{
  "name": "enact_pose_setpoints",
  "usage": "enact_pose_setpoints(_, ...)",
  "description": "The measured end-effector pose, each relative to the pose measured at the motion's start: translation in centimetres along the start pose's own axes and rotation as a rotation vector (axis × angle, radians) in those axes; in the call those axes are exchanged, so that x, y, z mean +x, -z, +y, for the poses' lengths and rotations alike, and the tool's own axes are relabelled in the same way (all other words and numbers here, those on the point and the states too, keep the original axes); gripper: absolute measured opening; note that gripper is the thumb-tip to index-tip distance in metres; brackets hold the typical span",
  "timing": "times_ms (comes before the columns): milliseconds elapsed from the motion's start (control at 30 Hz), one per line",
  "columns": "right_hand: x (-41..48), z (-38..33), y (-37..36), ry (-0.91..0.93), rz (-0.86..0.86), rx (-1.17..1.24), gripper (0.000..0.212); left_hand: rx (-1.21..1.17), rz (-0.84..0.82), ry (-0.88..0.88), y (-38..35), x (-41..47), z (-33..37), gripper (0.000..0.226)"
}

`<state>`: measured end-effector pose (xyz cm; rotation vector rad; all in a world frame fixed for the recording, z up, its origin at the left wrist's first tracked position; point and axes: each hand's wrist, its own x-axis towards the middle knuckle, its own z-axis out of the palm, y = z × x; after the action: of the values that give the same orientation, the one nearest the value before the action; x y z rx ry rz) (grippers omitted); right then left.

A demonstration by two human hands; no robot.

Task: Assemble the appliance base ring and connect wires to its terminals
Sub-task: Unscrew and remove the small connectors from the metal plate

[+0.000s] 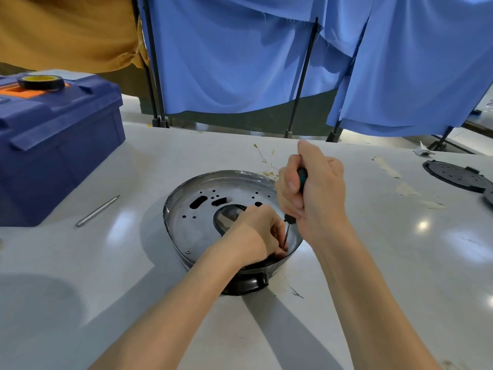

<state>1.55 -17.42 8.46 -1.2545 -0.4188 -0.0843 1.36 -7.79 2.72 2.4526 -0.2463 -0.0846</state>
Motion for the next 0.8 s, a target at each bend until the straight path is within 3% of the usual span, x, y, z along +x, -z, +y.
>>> enact_pose_setpoints(233, 0.2, 0.2, -0.5, 0.079, 0.356, -0.022, 0.062, -0.036, -0.016, -0.024, 0.4, -0.3, 0.2, 0.037)
enact_pose_setpoints(533, -0.6, 1.3, -2.4, 0.322, 0.750, -0.205, 0.075, -0.016, 0.009, -0.029, 0.3, -0.4, 0.1, 0.042)
enact_pose_setpoints(600, -0.8, 1.4, -3.2, 0.366, 0.744, -0.250, 0.076, -0.015, 0.042, -0.027, 0.3, -0.3, 0.0, 0.034)
enact_pose_setpoints(667, -0.6, 1.0, -3.1, 0.281, 0.701, -0.214, 0.076, -0.068, 0.018, -0.019, 0.3, -0.4, -0.1, 0.042)
enact_pose_setpoints(733, -0.1, -0.3, -1.6, 0.120, 0.682, -0.069, 0.072, -0.166, -0.062, -0.002, 0.4, -0.4, -0.4, 0.038)
enact_pose_setpoints(800, 0.6, -2.5, 0.9, 0.083, 0.685, 0.143, 0.064, -0.264, -0.091, 0.000, 0.5, -0.4, -0.8, 0.029)
